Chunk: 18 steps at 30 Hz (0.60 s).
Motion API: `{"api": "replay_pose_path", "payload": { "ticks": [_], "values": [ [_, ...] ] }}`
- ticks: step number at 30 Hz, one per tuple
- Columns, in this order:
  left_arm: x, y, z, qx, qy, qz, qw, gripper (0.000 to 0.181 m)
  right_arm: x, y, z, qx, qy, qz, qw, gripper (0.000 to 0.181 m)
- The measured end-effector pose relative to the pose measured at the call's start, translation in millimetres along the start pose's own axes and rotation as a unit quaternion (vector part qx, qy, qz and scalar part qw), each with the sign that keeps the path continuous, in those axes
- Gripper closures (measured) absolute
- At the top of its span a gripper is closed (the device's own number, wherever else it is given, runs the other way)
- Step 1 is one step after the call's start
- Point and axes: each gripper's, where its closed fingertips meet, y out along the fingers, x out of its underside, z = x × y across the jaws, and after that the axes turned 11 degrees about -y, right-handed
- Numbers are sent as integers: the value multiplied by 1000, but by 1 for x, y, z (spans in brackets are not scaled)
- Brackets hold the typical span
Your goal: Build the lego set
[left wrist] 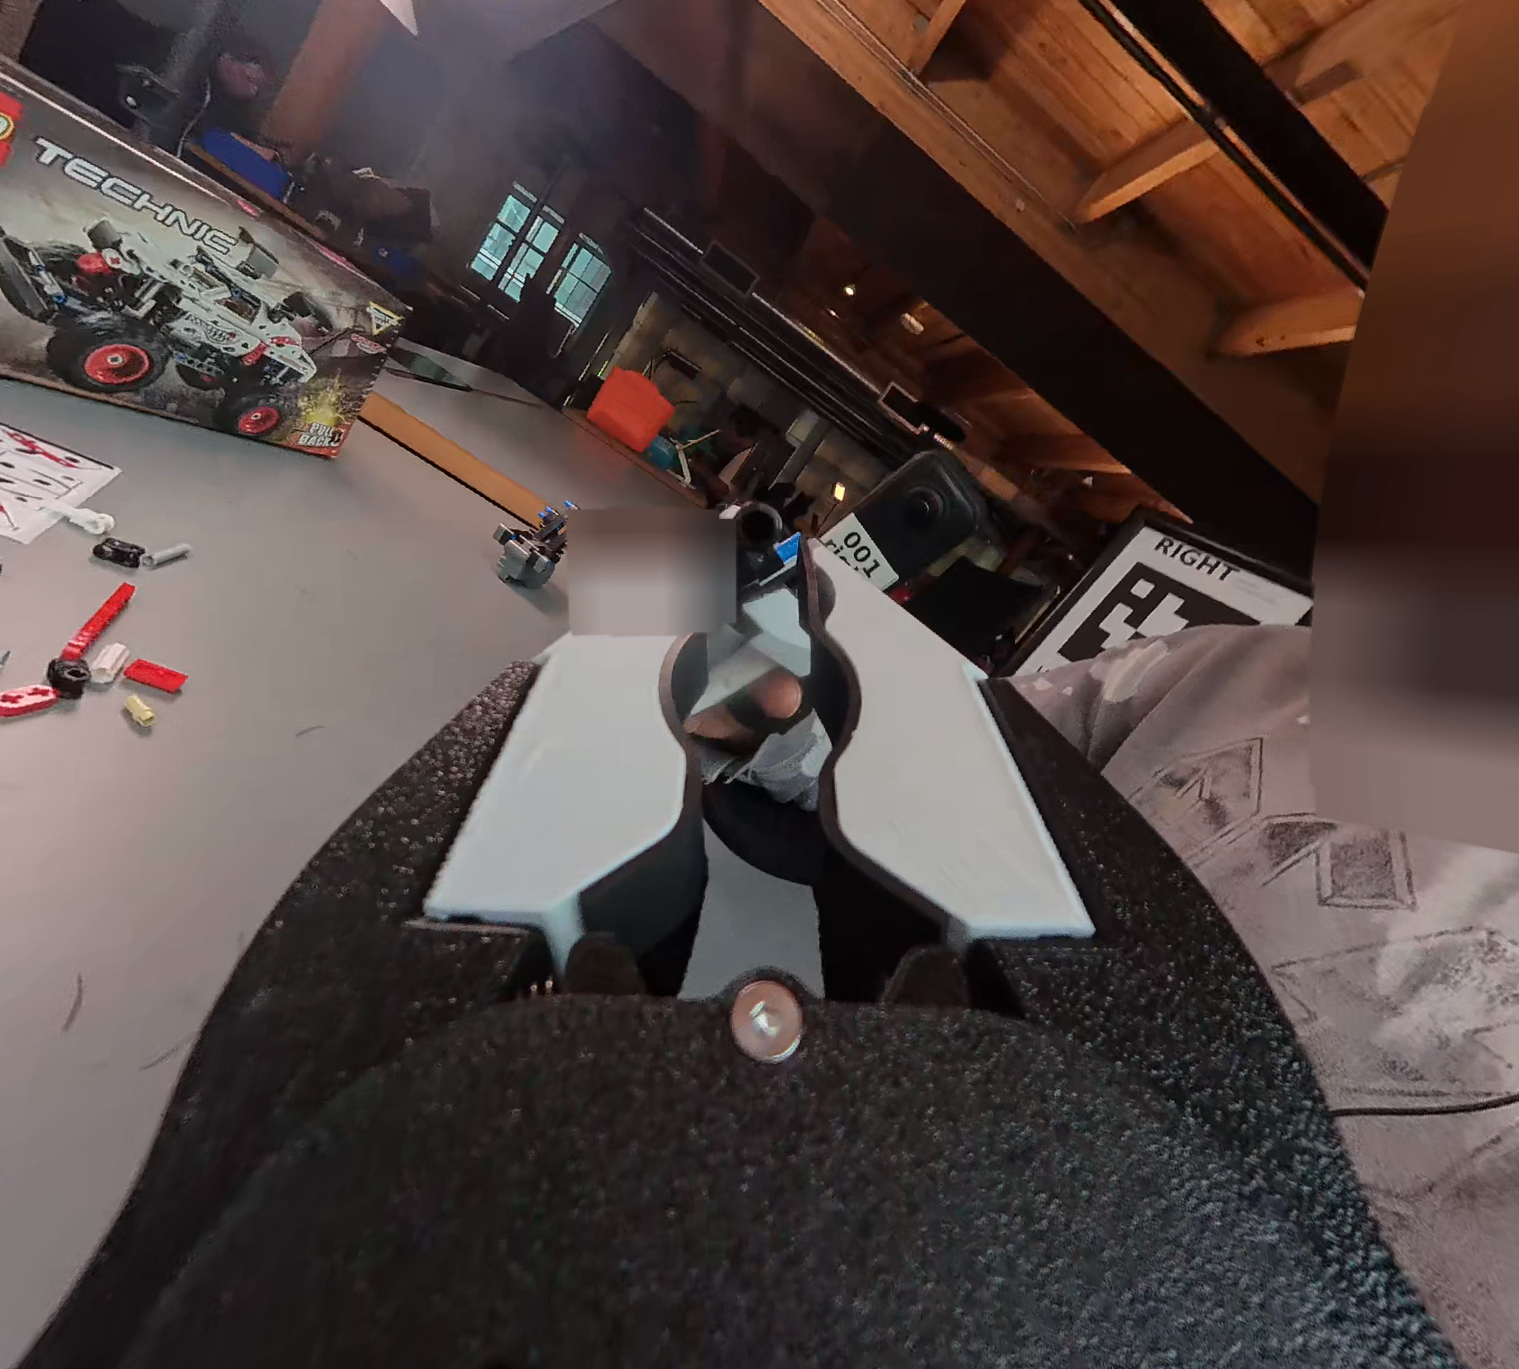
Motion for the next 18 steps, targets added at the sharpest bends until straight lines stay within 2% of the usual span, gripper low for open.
{"api": "replay_pose_path", "payload": {
  "ticks": [6,15,18],
  "values": [
    [13,5,14,3,101,-43,994,173,-15,-9,-15,-79,59,39,994,174],
    [34,3,40,78,140,-106,981,175,-35,-23,-38,-168,60,74,981,175],
    [38,3,43,88,150,-114,978,175,-37,-25,-41,-172,44,72,981,175]
  ]
}}
